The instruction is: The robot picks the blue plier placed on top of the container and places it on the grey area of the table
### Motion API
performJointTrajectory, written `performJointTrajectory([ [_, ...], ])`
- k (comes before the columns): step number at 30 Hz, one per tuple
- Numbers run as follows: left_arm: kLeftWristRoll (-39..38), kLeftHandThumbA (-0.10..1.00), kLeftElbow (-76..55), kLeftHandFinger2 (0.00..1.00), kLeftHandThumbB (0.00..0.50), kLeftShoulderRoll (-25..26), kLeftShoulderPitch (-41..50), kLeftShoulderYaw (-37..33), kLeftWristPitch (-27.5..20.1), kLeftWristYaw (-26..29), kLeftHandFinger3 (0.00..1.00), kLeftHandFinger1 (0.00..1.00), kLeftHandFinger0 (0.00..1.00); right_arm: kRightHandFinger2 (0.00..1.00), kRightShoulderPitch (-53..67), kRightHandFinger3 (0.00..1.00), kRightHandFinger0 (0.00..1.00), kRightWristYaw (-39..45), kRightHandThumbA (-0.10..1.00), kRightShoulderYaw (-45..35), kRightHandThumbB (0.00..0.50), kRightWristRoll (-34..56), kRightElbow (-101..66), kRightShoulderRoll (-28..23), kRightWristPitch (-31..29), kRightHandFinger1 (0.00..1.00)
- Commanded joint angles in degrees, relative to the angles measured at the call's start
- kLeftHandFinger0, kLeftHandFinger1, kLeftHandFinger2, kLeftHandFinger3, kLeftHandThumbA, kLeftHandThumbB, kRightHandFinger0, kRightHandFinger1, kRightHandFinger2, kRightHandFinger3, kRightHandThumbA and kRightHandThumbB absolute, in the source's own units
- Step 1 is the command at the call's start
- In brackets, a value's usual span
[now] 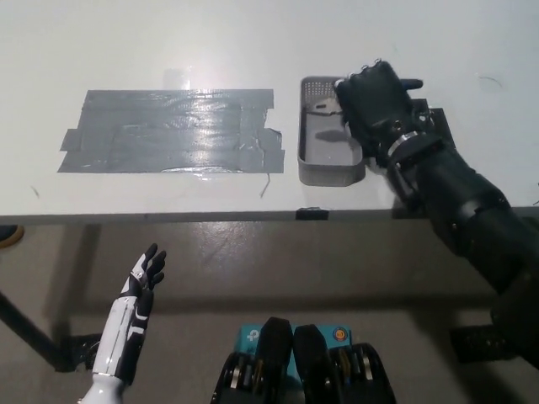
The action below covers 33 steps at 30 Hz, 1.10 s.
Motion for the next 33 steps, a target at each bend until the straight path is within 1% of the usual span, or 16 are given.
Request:
performJointTrajectory([
  [1, -0.16, 1.00, -1.15, 1.00, 0.052, 0.48, -0.39, -0.01, -1.46, 0.18, 1.00, 1.00, 1.00, 0.47, -8.40, 0.19, 0.00, -19.14, -0.10, -3.54, 0.255, -1.06, -2.93, -3.08, -4.34, 0.04],
  [2, -0.29, 1.00, -1.07, 1.00, 0.049, 0.40, -0.52, -0.04, -1.45, 0.14, 1.00, 1.00, 1.00, 0.53, -8.90, 0.12, 0.00, -18.98, -0.10, -3.85, 0.294, -0.84, -3.37, -2.94, -5.00, 0.06],
  [5, -0.59, 1.00, -1.29, 1.00, 0.050, 0.35, -0.25, -0.04, -1.40, 0.05, 1.00, 1.00, 1.00, 0.56, -9.75, 0.08, 0.00, -18.68, -0.10, -4.25, 0.286, -0.53, -2.97, -1.95, -6.15, 0.09],
  [11, -0.44, 1.00, -1.24, 1.00, 0.046, 0.38, -0.14, -0.20, -1.73, -0.02, 1.00, 1.00, 1.00, 0.52, -10.51, 0.17, 0.00, -19.13, -0.10, -3.82, 0.317, -1.89, -2.63, 2.01, -3.73, 0.03],
  [13, -1.23, 1.00, -1.29, 1.00, 0.043, 0.31, -0.05, -0.31, -1.72, -0.38, 1.00, 1.00, 1.00, 0.48, -10.81, 0.16, 0.00, -20.00, -0.10, -3.54, 0.319, -1.80, -1.43, 3.84, -4.83, 0.00],
  [16, -0.44, 1.00, -1.25, 1.00, 0.029, 0.23, -0.06, -0.43, -2.43, 0.01, 1.00, 1.00, 1.00, 0.44, -11.42, 0.15, 0.00, -19.80, -0.10, -3.94, 0.278, -0.86, 0.56, 7.87, -4.84, 0.00],
  [17, -0.39, 1.00, -1.43, 1.00, 0.028, 0.29, 0.01, -0.51, -2.39, -0.08, 1.00, 1.00, 1.00, 0.47, -11.69, 0.19, 0.00, -19.15, -0.10, -3.74, 0.275, -1.07, 0.86, 8.92, -4.09, 0.00],
  [18, -0.07, 1.00, -1.71, 1.00, 0.029, 0.31, 0.13, -0.49, -2.23, 0.05, 1.00, 1.00, 1.00, 0.47, -12.11, 0.27, 0.00, -18.57, -0.04, -3.75, 0.318, -0.98, 1.03, 10.50, -4.09, 0.00],
  [19, 0.06, 1.00, -1.90, 1.00, 0.030, 0.30, 0.18, -0.50, -2.14, 0.11, 1.00, 1.00, 1.00, 0.47, -12.48, 0.19, 0.00, -18.60, -0.02, -3.79, 0.338, -0.87, 1.41, 11.58, -4.27, 0.00],
  [21, 0.12, 1.00, -2.12, 1.00, 0.039, 0.31, 0.20, -0.52, -1.88, 0.11, 1.00, 1.00, 1.00, 0.51, -13.10, 0.12, 0.00, -18.64, -0.10, -3.93, 0.279, -0.64, 2.10, 13.21, -4.59, 0.00],
  [23, 0.24, 1.00, -2.34, 1.00, 0.042, 0.09, 0.37, -0.69, -1.80, 0.13, 1.00, 1.00, 1.00, 0.57, -14.03, 0.31, 0.00, -16.33, -0.10, -4.42, 0.297, 0.27, 2.51, 15.60, -6.07, 0.02],
  [25, 0.30, 1.00, -2.51, 1.00, 0.040, -0.03, 0.51, -0.86, -1.85, 0.10, 1.00, 1.00, 1.00, 0.49, -14.19, 0.28, 0.00, -16.76, -0.10, -4.92, 0.312, 0.72, 3.03, 16.54, -7.05, 0.00],
  [26, 0.14, 1.00, -2.67, 1.00, 0.044, -0.19, 0.62, -0.97, -1.69, 0.03, 1.00, 1.00, 1.00, 0.45, -14.45, 0.23, 0.00, -16.26, -0.10, -5.00, 0.283, 0.81, 3.86, 17.76, -6.80, 0.00],
  [28, -0.04, 1.00, -2.71, 1.00, 0.050, -0.38, 0.58, -1.11, -1.61, -0.03, 1.00, 1.00, 1.00, 0.43, -14.84, 0.22, 0.00, -15.46, -0.10, -4.93, 0.281, 0.71, 4.83, 19.22, -6.36, 0.00],
  [30, -0.33, 1.00, -2.98, 1.00, 0.051, -0.60, 0.66, -1.33, -1.50, -0.19, 1.00, 1.00, 1.00, 0.39, -14.95, 0.34, 0.00, -13.62, -0.10, -5.29, 0.316, 1.22, 5.57, 20.26, -6.92, 0.00],
  [33, 0.39, 1.00, -3.75, 1.00, 0.062, -0.86, 0.94, -1.65, -0.74, 0.04, 1.00, 1.00, 1.00, 0.34, -14.56, 0.42, 0.00, -11.61, -0.10, -5.60, 0.389, 1.48, 6.54, 21.30, -6.58, 0.00],
])
